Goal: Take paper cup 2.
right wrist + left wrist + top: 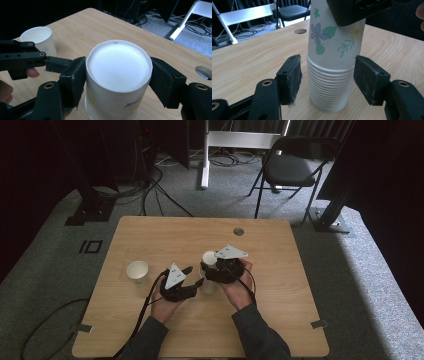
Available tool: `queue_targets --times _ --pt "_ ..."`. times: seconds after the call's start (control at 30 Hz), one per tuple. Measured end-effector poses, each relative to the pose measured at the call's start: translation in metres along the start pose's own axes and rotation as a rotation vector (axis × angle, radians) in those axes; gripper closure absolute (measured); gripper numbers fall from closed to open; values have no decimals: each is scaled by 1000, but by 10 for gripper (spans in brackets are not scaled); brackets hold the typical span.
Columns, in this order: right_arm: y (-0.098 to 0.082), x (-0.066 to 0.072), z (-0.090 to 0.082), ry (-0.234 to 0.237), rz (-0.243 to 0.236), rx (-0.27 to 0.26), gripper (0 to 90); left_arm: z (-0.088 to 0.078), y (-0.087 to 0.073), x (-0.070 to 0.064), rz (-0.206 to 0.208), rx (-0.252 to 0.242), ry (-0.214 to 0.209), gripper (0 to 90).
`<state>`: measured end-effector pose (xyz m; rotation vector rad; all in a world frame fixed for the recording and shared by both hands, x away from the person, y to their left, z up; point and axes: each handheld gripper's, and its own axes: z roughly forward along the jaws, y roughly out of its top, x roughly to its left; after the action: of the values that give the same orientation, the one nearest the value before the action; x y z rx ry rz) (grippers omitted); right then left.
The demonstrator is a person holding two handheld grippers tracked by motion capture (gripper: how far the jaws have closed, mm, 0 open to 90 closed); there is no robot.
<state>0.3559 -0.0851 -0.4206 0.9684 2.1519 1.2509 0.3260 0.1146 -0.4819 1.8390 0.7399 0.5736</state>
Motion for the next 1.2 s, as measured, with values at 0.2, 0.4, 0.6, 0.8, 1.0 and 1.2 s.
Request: queue_targets --times 0.2,0.4,0.6,0.8,1.0,1.2 --pt "0 0 1 3 0 4 328 10 -3 -1 1 10 -13 383" --pt "0 0 1 3 -2 3 331 17 -6 -4 8 28 -20 382" --pt "1 0 0 3 -1 5 333 21 -7 -4 10 40 -14 370" --pt "1 0 0 1 0 2 334 25 -9 -6 15 63 -22 362" --pt "2 0 -1 -3 2 1 336 28 -9 -7 18 69 -22 354" --pt "2 1 -1 0 1 -8 337 29 -10 -7 20 78 -17 360"
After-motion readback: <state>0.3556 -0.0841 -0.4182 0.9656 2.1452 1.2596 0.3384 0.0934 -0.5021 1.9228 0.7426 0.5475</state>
